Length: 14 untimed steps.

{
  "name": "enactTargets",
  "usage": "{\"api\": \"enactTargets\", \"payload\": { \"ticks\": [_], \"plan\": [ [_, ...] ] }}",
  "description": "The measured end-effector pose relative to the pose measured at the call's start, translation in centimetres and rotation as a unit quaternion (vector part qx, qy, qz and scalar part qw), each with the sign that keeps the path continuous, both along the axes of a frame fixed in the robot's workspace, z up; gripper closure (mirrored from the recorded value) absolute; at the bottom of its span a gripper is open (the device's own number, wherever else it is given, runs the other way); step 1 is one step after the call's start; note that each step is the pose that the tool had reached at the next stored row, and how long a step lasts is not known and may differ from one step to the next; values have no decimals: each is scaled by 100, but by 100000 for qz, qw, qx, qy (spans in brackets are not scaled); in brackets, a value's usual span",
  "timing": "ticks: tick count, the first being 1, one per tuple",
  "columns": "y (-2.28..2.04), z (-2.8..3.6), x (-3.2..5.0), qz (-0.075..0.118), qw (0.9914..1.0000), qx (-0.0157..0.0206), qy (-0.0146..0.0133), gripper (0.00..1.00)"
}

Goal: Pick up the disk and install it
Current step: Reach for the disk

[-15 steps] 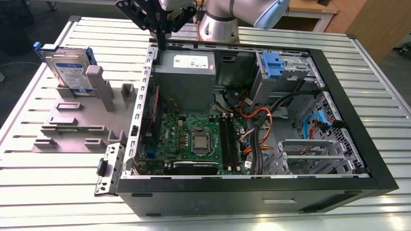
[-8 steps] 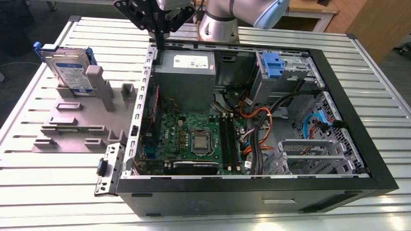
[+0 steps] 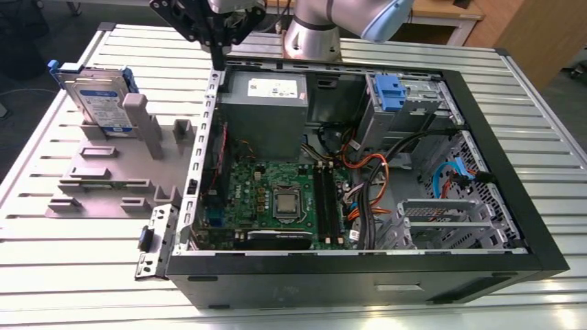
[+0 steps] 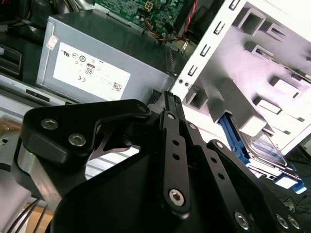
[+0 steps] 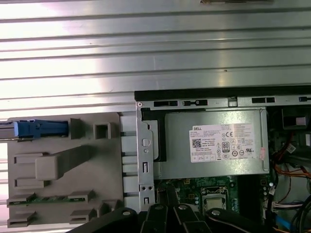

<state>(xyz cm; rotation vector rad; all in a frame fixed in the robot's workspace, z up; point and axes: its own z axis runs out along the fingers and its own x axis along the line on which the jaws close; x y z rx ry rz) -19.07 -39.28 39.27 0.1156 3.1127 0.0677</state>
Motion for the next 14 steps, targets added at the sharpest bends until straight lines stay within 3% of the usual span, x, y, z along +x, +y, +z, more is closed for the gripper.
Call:
{"api": "enactTargets", "payload": {
  "ticks": [10,14],
  "plan": [
    [39,-1,-130,-1,100000,2,-3,89],
    [51,-2,-139,5,100000,-1,-2,89]
  ]
}}
